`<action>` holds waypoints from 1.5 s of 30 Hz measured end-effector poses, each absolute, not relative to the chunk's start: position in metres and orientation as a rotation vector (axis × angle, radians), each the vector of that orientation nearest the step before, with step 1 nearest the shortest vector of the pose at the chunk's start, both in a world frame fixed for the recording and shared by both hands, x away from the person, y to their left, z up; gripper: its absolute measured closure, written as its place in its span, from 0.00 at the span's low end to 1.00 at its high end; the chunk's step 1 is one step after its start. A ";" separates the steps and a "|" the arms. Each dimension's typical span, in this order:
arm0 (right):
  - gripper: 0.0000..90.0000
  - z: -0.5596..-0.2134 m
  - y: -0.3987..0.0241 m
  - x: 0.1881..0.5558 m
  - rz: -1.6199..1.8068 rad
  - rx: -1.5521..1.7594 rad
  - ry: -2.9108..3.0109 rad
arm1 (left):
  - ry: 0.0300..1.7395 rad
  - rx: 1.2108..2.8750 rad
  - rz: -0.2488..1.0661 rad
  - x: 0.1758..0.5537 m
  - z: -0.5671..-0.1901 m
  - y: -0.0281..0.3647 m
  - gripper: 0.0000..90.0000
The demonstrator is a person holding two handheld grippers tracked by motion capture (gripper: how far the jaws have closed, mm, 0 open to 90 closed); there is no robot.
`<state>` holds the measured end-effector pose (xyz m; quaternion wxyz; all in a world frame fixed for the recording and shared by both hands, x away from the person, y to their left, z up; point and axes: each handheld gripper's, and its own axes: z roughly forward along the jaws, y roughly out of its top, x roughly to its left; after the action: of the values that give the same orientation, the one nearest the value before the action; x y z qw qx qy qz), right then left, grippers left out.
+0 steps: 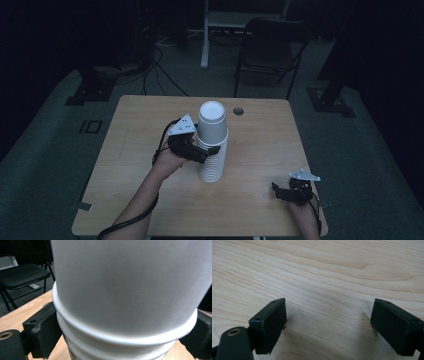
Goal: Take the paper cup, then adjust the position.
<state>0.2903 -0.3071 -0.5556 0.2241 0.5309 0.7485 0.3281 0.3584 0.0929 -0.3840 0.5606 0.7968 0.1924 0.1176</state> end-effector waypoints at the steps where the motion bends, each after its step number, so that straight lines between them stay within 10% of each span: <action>1: 0.14 -0.556 -0.307 0.291 0.904 1.467 2.066 | 0.455 1.878 0.277 0.358 -0.384 0.093 0.07; 45: 0.16 -0.473 -0.293 0.291 1.110 1.304 2.141 | 0.470 1.897 0.281 0.356 -0.381 0.092 0.07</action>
<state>0.2910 -0.2930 -0.4725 0.1987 0.4663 0.7653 0.3968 0.3564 0.0919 -0.3813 0.5511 0.8017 0.1987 0.1187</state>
